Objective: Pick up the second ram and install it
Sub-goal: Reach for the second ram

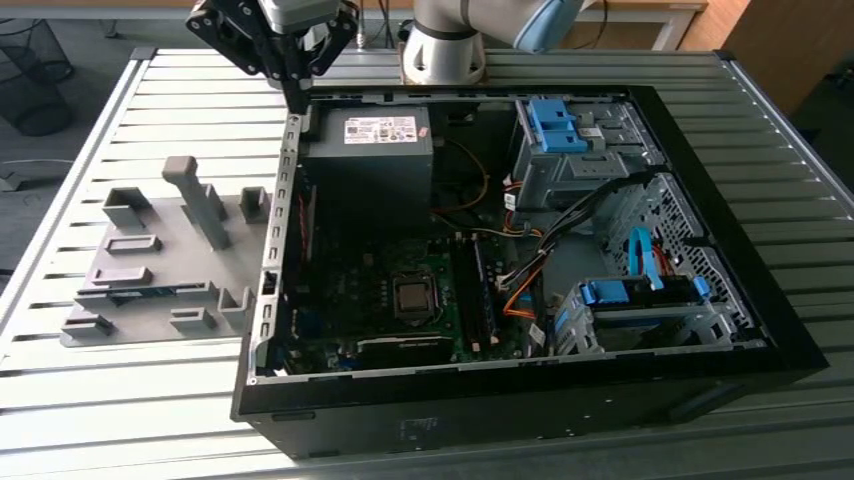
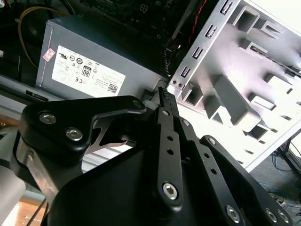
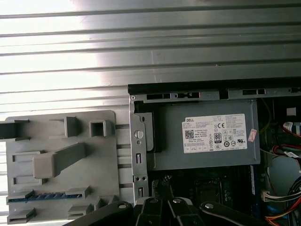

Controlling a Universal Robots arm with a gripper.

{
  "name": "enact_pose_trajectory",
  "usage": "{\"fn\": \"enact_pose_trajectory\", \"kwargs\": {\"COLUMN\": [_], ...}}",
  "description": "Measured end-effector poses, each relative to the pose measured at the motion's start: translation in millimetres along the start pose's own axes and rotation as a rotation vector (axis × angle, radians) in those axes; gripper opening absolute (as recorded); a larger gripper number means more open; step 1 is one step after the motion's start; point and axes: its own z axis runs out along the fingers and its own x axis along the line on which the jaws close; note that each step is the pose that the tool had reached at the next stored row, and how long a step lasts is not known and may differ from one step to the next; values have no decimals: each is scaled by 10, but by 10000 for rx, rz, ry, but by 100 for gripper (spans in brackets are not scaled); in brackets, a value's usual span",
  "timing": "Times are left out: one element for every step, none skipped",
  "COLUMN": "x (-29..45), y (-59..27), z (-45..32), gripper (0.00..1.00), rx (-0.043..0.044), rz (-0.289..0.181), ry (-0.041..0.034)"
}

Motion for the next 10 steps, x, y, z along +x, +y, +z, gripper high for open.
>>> {"fn": "enact_pose_trajectory", "kwargs": {"x": [9,18,28,39,48,58,67,75,85,94], "y": [-1,-1,-2,-3,-4,-4,-5,-6,-7,-7], "z": [0,0,0,0,0,0,-1,0,0,0], "gripper": [11,11,11,11,11,11,11,11,11,11], "rx": [0,0,-1,0,0,0,1,-1,-1,-1], "rz": [0,-1,0,0,0,0,1,0,0,0], "ry": [0,0,-1,-1,0,0,0,-1,-1,-1]}}
